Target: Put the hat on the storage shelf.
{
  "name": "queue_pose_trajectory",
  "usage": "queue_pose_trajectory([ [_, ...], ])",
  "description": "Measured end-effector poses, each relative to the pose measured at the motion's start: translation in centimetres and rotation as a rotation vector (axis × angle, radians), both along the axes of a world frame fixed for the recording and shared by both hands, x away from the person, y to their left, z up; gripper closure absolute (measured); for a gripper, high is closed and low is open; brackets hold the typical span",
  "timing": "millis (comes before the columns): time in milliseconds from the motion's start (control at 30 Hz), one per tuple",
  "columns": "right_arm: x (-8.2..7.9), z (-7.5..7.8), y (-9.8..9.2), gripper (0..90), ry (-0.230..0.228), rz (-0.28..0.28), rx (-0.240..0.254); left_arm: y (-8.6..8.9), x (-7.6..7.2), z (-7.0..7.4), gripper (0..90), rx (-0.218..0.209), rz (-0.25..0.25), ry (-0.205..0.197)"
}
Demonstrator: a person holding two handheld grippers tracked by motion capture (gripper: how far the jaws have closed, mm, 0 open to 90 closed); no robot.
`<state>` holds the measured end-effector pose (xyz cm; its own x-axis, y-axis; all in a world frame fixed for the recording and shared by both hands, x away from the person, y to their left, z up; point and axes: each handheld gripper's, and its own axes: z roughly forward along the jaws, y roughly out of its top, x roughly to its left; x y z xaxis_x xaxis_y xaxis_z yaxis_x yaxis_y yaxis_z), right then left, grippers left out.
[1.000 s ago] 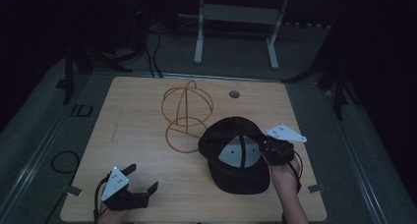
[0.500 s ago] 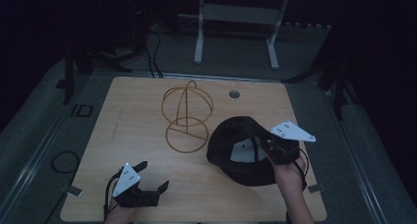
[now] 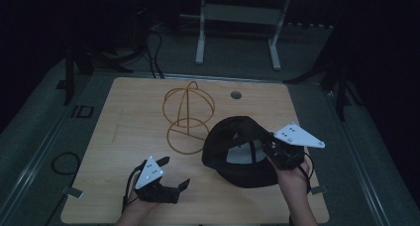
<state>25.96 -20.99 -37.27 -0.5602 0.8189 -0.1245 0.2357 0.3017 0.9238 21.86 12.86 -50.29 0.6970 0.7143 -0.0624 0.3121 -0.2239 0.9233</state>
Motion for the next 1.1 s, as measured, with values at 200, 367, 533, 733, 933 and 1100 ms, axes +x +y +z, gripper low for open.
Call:
queue_pose_trajectory([
  [200, -0.4, 0.2, 0.4, 88.6, -0.005, 0.021, -0.004, -1.8, 0.7, 0.9, 4.2, 0.005, -0.037, -0.018],
  [367, -0.5, 0.2, 0.5, 88.6, -0.007, 0.039, 0.008, -2.4, 1.0, 1.1, 5.5, -0.002, -0.047, -0.018],
  [533, -1.0, 0.5, 0.7, 88.6, -0.017, 0.063, 0.021, -3.0, 1.1, 1.3, 6.8, -0.041, -0.061, -0.013],
  [733, -1.4, 0.5, 1.1, 88.6, -0.021, 0.1, 0.026, -3.4, 1.0, 1.5, 15.6, -0.079, -0.077, -0.049],
  [933, -1.5, 0.3, 1.3, 88.6, -0.011, 0.136, 0.031, -3.8, 1.1, 1.8, 43.9, -0.077, -0.093, -0.081],
  [1100, -1.6, 0.1, 0.9, 88.6, -0.008, 0.131, 0.023, -3.9, 1.1, 2.3, 71.1, -0.061, -0.015, -0.101],
])
